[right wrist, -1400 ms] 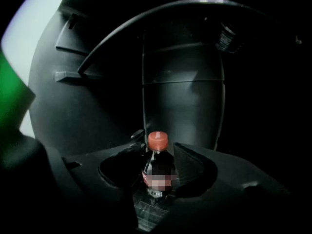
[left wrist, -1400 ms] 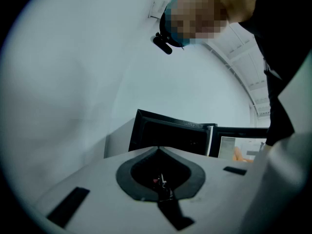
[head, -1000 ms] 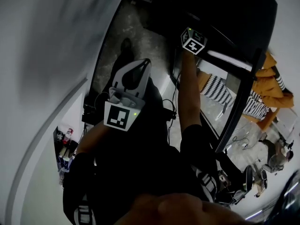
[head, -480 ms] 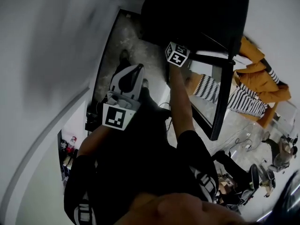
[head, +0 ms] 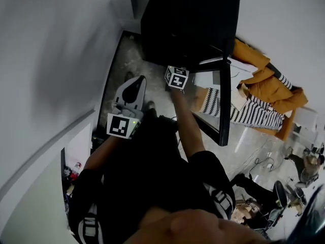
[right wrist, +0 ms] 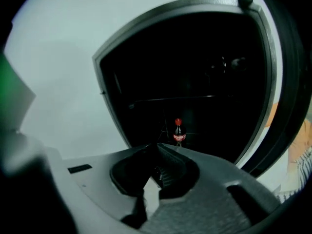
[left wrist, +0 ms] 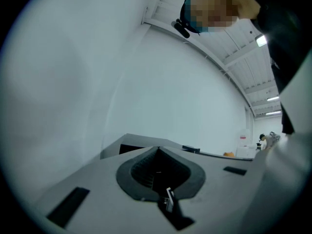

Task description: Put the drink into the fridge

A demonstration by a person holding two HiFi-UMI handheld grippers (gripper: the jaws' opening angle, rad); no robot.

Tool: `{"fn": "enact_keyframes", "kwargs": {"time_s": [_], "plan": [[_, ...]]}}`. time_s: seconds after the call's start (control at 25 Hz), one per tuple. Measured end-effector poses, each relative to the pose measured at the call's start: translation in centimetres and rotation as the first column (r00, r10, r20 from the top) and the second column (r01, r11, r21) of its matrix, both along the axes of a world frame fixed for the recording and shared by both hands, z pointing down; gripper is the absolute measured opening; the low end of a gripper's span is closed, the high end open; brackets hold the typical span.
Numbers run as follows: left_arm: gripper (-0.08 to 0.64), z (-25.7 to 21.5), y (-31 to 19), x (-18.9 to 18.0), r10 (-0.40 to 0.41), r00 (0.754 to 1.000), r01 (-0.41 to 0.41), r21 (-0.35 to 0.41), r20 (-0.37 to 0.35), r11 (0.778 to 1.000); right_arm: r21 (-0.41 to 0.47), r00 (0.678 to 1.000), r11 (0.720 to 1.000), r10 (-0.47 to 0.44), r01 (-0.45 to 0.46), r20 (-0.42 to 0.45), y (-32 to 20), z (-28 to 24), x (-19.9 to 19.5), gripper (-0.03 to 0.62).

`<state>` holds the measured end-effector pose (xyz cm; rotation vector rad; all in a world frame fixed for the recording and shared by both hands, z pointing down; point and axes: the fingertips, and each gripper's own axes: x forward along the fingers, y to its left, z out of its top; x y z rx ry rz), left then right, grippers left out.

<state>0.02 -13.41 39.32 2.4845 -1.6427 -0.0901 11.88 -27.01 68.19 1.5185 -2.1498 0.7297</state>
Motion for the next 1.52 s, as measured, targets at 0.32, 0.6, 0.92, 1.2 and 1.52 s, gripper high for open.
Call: {"fn": "enact_keyframes", "kwargs": {"time_s": [0.32, 0.6, 0.92, 1.2, 1.52], "plan": [[0.005, -1.7, 2.9, 0.8, -0.041, 0.999, 0.041, -0.006, 0.005, 0.999, 0.048, 1.0, 0.999, -0.019, 0.018, 0.024, 3.4, -5.0, 1.4, 0.002], [0.005, -2.5, 4.5, 1.4, -0.036, 0.999, 0.036, -0.019, 0.009, 0.999, 0.07, 0.999, 0.998, -0.005, 0.002, 0.045, 6.5, -8.1, 2.8, 0.002], [0.005, -3.3, 5.2, 0.9, 0.05, 0.999, -0.05, -0.009, -0.011, 0.999, 0.083, 0.998, 0.996, 0.041, -0.045, 0.056, 10.2, -11.9, 2.5, 0.002], [0.005, -3.1, 6.1, -1.8, 0.084, 0.996, -0.085, -0.01, -0.028, 0.996, 0.118, 0.994, 0.987, 0.1, -0.106, 0.05, 13.9, -15.5, 2.2, 0.002], [0.005, -2.7, 7.8, -4.5, 0.1, 0.995, -0.101, -0.038, -0.014, 0.994, 0.147, 0.992, 0.982, 0.106, -0.115, 0.067, 18.9, -19.7, 0.3, 0.002]]}}
